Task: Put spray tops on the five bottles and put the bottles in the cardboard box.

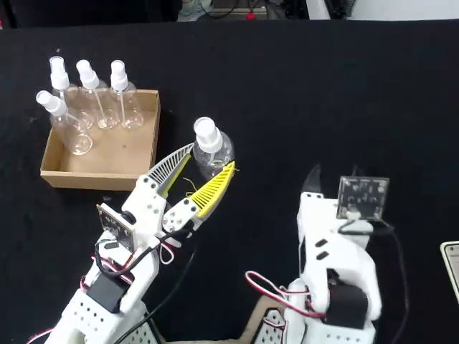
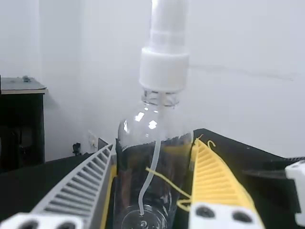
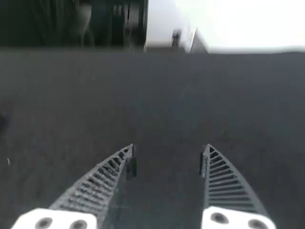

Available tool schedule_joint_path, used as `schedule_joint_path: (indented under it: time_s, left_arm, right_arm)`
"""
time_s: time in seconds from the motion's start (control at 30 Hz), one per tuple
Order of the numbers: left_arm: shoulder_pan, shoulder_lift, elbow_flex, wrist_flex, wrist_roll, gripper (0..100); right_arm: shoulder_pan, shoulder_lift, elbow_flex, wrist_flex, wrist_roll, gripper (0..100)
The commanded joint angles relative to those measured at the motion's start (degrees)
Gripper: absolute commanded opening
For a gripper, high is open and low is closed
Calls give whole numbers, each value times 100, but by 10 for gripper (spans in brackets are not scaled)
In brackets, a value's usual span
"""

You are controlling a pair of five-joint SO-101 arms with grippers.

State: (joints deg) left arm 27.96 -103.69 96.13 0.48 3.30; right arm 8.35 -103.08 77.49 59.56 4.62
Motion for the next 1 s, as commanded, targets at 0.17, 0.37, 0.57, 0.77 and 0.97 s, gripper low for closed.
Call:
schedule_joint_path:
  time_s: [0.17,0.37,0.57,0.77,0.97]
  left_arm:
    - [479,-62,-277,-132,-695,173]
    - [655,475,-927,-97,-1222,173]
    - [673,2673,-1895,-123,-1222,173]
    - [576,4316,-2360,-141,-1213,173]
    - [48,5125,-1736,-2303,-387,173]
  right_arm:
    - [53,-479,734,-149,-220,208]
    - [53,-479,1270,-738,-281,208]
    - [88,-479,1297,-756,-281,208]
    - [88,-479,1332,-756,-281,208]
    - [97,-479,1323,-774,-281,208]
